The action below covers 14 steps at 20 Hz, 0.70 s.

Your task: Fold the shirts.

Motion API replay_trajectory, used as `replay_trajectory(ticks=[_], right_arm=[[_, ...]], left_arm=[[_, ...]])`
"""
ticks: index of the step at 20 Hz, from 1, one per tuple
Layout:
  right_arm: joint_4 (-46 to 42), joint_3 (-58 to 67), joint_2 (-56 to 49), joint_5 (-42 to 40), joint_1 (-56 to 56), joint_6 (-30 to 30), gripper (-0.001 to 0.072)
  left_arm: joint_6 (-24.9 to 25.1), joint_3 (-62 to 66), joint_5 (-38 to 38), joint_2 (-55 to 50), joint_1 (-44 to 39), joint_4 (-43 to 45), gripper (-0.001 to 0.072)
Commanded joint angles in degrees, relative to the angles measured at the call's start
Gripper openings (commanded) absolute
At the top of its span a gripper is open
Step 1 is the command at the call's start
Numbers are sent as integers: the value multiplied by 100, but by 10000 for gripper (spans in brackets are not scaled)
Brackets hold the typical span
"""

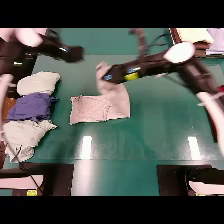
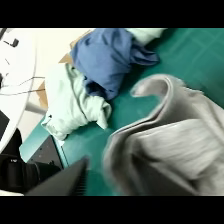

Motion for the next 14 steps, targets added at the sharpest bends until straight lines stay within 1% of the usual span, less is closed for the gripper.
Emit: replay_trajectory(ticks=[1, 2, 4, 5, 6, 7, 9, 11, 14], right_arm=[[-57, 903, -1110, -525, 1025, -9, 548], [-57, 1137, -1360, -260, 1110, -9, 564], [-68, 1497, -1641, 527, 1032, -4, 548], [-87, 1502, -1646, 815, 903, -4, 491], [-223, 1499, -1641, 1117, 721, 17, 457], [-404, 1456, -1615, 1360, 527, 96, 457], [-664, 933, -1373, 1543, 42, 177, 457], [-769, 140, -1005, 1550, -538, 262, 457], [-970, -1329, -299, 1257, -1434, 315, 455]], left_arm=[[28, 7, -299, 938, 835, 518, 21], [81, 7, -407, 1067, 955, 518, 21], [166, 7, -656, 1213, 1078, 535, 21], [208, 7, -778, 1241, 1075, 568, 21], [271, 7, -901, 1241, 1075, 562, 21], [275, 4, -988, 1235, 1075, 549, 22], [280, 7, -1049, 1237, 1075, 551, 21], [295, 7, -1049, 1237, 1075, 546, 21], [295, 7, -1032, 1235, 1075, 544, 22]])
